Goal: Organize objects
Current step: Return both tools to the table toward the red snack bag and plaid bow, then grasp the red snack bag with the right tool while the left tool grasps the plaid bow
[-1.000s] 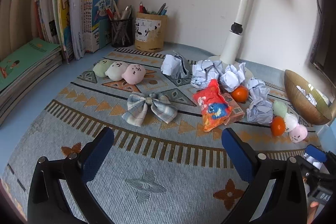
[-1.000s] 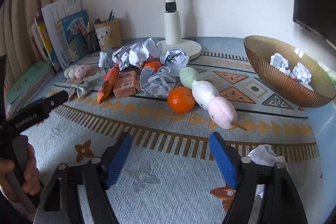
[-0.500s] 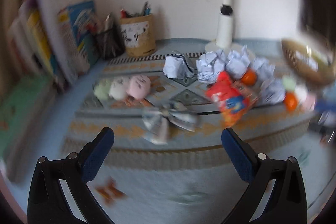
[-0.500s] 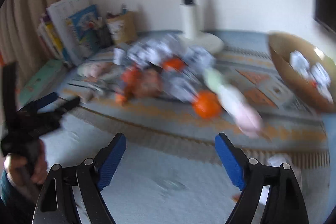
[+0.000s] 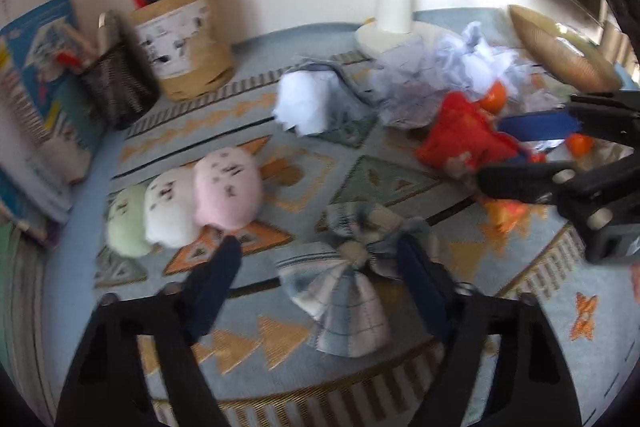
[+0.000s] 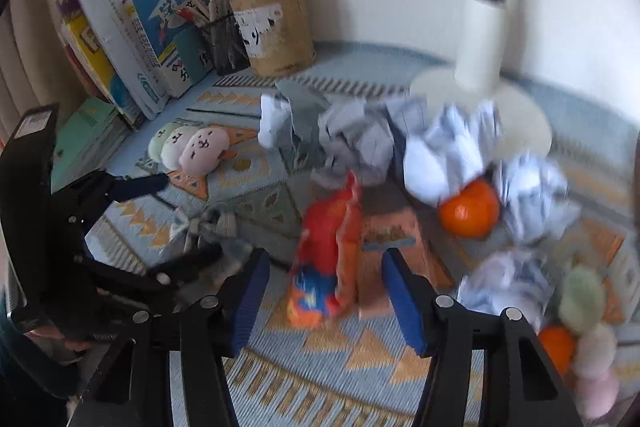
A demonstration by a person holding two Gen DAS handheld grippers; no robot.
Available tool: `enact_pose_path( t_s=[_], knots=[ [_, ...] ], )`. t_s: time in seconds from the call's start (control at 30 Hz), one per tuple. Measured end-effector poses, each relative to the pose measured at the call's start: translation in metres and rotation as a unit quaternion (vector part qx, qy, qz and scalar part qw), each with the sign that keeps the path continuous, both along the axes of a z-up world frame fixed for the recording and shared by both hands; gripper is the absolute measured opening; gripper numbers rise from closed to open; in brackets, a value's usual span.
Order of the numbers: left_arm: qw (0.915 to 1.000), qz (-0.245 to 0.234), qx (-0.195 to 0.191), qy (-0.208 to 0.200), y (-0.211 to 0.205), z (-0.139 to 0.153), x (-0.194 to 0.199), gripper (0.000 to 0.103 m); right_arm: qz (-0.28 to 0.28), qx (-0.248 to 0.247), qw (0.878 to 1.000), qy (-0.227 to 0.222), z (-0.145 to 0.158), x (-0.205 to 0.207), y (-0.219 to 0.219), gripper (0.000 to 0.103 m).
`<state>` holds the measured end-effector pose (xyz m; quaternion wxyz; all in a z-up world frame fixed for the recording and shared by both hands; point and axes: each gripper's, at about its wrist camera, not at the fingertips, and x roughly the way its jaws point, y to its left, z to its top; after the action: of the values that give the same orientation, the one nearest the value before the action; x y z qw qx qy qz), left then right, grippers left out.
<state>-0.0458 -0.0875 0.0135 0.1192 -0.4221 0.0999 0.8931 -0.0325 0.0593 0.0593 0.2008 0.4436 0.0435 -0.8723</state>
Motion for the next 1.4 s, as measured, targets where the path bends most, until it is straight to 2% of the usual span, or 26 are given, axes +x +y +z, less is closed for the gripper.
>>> enact_pose_path(
  t_s=[0.07,0.17,0.23,0.33,0.47,0.57,0.73,0.87,0.97,1.03,1.1,1.13,1.17,1.2,1.23,1.27,1.3,1.4],
  knots=[
    [0.9994,-0.018,0.027,-0.016,0.002,0.000,0.000,0.038,0.007,0.022,1.000,0.012,0.000,0.000,-0.010,0.053],
    [0.9994,-0.024,0.022,-0.010,0.005,0.000,0.004,0.031,0.005,0.041,0.999,0.025,-0.004,0.000,-0.017,0.041],
    [0.9993,-0.023,0.028,-0.013,0.006,0.000,0.008,0.025,0.003,0.064,0.997,0.041,-0.006,0.004,-0.020,0.028],
    [0.9995,-0.004,0.028,-0.011,0.008,0.001,0.013,0.022,0.003,0.076,0.995,0.058,-0.006,0.009,-0.020,0.020],
    [0.9988,0.016,0.046,-0.005,0.010,0.010,0.030,0.020,-0.005,0.042,0.998,0.047,-0.005,0.010,-0.012,0.019],
    [0.9972,0.040,0.063,-0.002,0.012,0.020,0.051,0.020,0.011,-0.003,1.000,0.027,0.002,0.019,-0.004,0.018],
    [0.9915,0.098,0.085,-0.012,0.019,0.023,0.085,0.020,0.047,-0.052,0.998,0.000,0.017,0.065,0.016,0.018],
    [0.9854,0.129,0.110,-0.017,0.030,0.014,0.114,0.020,0.065,-0.094,0.993,-0.031,0.016,0.111,0.045,0.018],
    [0.9828,0.127,0.131,-0.025,0.036,0.007,0.124,0.020,0.056,-0.086,0.994,-0.037,0.006,0.132,0.063,0.019],
    [0.9810,0.131,0.141,-0.025,0.034,0.001,0.128,0.024,0.042,-0.073,0.996,-0.043,-0.002,0.135,0.071,0.019],
    [0.9814,0.130,0.140,-0.014,0.032,0.000,0.132,0.037,0.031,-0.067,0.996,-0.057,-0.011,0.133,0.079,0.022],
    [0.9815,0.131,0.140,-0.009,0.032,0.000,0.135,0.038,0.026,-0.074,0.995,-0.060,-0.012,0.133,0.083,0.025],
    [0.9814,0.132,0.139,-0.008,0.031,-0.001,0.137,0.044,0.023,-0.078,0.995,-0.064,-0.012,0.132,0.086,0.026],
    [0.9818,0.126,0.142,-0.007,0.030,-0.001,0.138,0.059,0.022,-0.078,0.994,-0.067,-0.013,0.132,0.089,0.033],
    [0.9821,0.121,0.144,-0.008,0.030,-0.001,0.139,0.075,0.021,-0.075,0.995,-0.068,-0.013,0.132,0.090,0.046],
    [0.9820,0.123,0.143,-0.012,0.029,-0.001,0.140,0.101,0.016,-0.065,0.996,-0.064,-0.013,0.133,0.091,0.054],
    [0.9818,0.128,0.140,-0.004,0.029,0.000,0.142,0.102,0.010,-0.057,0.997,-0.058,-0.014,0.134,0.091,0.063],
    [0.9863,0.127,0.104,0.019,0.035,0.001,0.143,0.102,0.008,-0.052,0.997,-0.054,-0.018,0.136,0.090,0.063]
  ],
)
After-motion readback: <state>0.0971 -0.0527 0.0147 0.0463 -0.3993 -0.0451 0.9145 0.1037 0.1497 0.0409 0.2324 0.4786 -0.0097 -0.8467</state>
